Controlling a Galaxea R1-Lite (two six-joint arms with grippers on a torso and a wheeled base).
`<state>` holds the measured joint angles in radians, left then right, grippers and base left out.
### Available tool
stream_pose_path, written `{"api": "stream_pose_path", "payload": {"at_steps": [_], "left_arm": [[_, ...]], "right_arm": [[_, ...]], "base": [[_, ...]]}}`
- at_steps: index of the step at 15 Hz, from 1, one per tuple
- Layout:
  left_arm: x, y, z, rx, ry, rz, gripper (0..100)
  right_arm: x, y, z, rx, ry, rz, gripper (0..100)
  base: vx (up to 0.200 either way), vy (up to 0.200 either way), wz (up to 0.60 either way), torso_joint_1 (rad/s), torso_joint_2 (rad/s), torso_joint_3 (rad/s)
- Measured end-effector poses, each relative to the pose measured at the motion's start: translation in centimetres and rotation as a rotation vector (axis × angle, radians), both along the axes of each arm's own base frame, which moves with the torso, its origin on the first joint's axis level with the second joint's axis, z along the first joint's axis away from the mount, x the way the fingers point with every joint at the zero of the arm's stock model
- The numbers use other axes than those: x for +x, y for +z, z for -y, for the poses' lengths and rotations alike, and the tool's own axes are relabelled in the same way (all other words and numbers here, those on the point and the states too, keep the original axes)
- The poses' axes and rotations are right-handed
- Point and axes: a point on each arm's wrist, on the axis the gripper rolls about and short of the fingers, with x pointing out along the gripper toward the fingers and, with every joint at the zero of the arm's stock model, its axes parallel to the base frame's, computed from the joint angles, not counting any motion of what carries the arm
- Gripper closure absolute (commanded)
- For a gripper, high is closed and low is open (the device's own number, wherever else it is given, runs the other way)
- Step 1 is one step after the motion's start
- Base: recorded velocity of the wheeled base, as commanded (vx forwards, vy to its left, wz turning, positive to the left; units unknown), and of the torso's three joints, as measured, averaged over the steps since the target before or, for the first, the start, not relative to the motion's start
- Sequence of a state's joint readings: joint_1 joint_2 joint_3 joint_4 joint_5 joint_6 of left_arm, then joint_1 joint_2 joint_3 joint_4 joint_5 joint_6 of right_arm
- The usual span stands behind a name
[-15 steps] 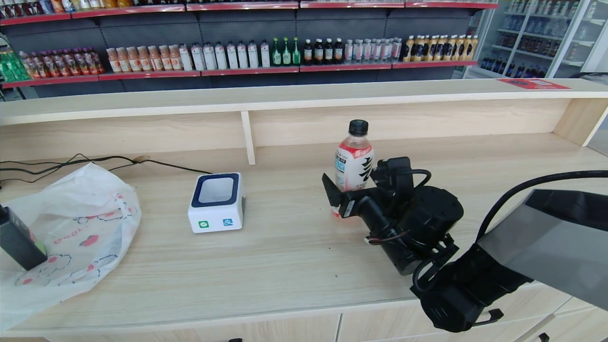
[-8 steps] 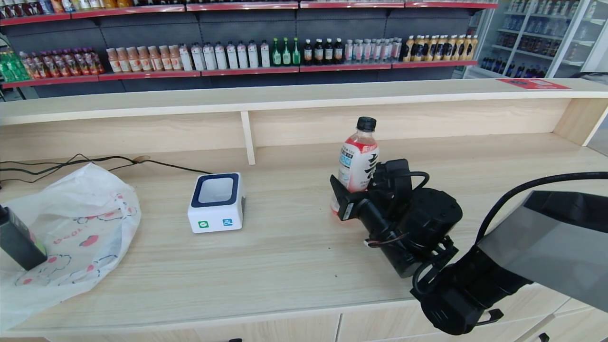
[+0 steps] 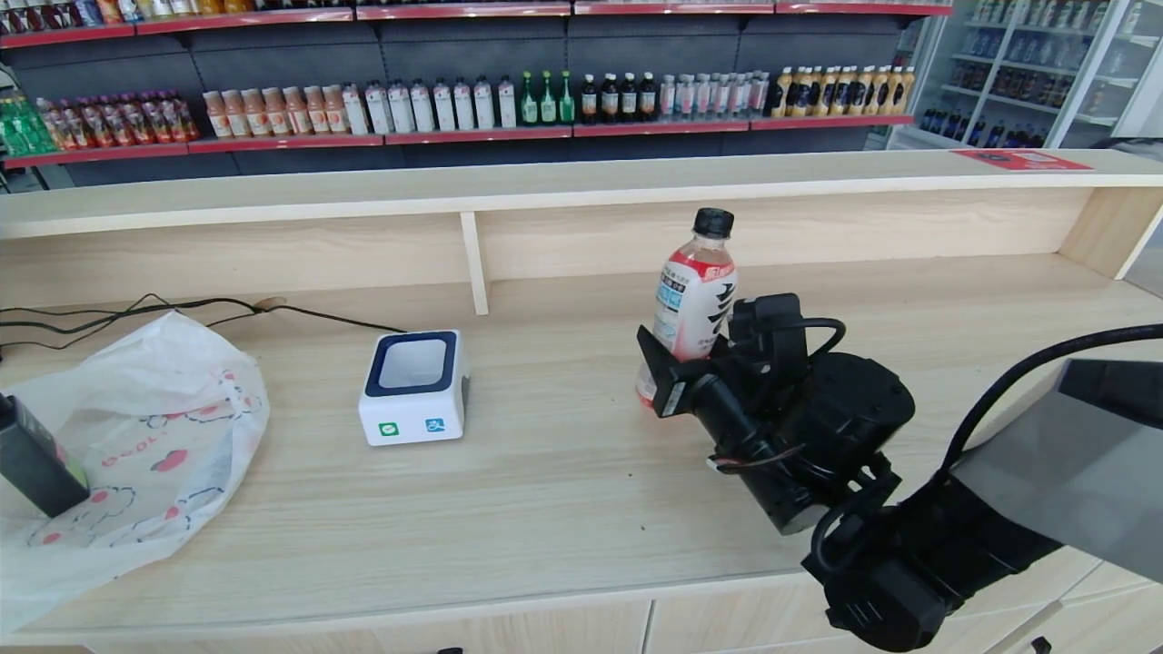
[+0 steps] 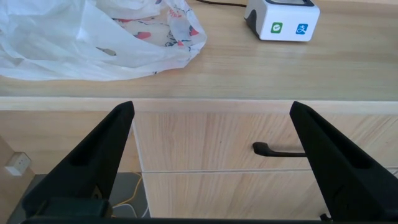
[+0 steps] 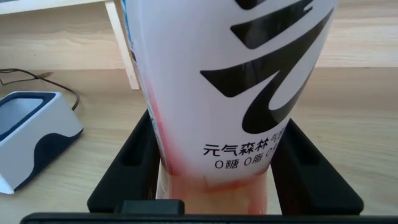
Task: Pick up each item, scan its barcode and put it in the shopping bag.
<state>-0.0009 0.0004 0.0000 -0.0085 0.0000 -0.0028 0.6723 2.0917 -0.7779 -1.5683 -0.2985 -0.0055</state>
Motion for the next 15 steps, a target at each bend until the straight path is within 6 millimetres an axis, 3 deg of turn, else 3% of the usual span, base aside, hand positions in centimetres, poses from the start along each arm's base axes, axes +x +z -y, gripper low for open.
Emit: {"api": "stream_pose_path", "payload": {"at_steps": [4, 9, 12, 15], "left_arm": [[0.0, 0.0, 0.0, 0.0, -0.001, -0.002, 0], [0.0, 0.0, 0.0, 0.0, -0.001, -0.003, 0], [0.0, 0.0, 0.0, 0.0, -0.001, -0.003, 0], [0.0, 0.0, 0.0, 0.0, -0.001, -0.003, 0]], "right_arm": [[-2.6, 1.6, 0.7, 0.013, 0.028, 0.009, 100], [-7.3, 3.7, 4.2, 0.028, 0.045, 0.007, 100], [-9.9, 5.2, 5.2, 0.078, 0.089, 0.031, 100], [-12.3, 7.1, 5.1, 0.159, 0.217, 0.078, 100]], "base": [[0.0, 0.0, 0.0, 0.0, 0.0, 0.0], [0.0, 0.0, 0.0, 0.0, 0.0, 0.0], [0.0, 0.0, 0.0, 0.0, 0.0, 0.0], [0.0, 0.0, 0.0, 0.0, 0.0, 0.0]]}}
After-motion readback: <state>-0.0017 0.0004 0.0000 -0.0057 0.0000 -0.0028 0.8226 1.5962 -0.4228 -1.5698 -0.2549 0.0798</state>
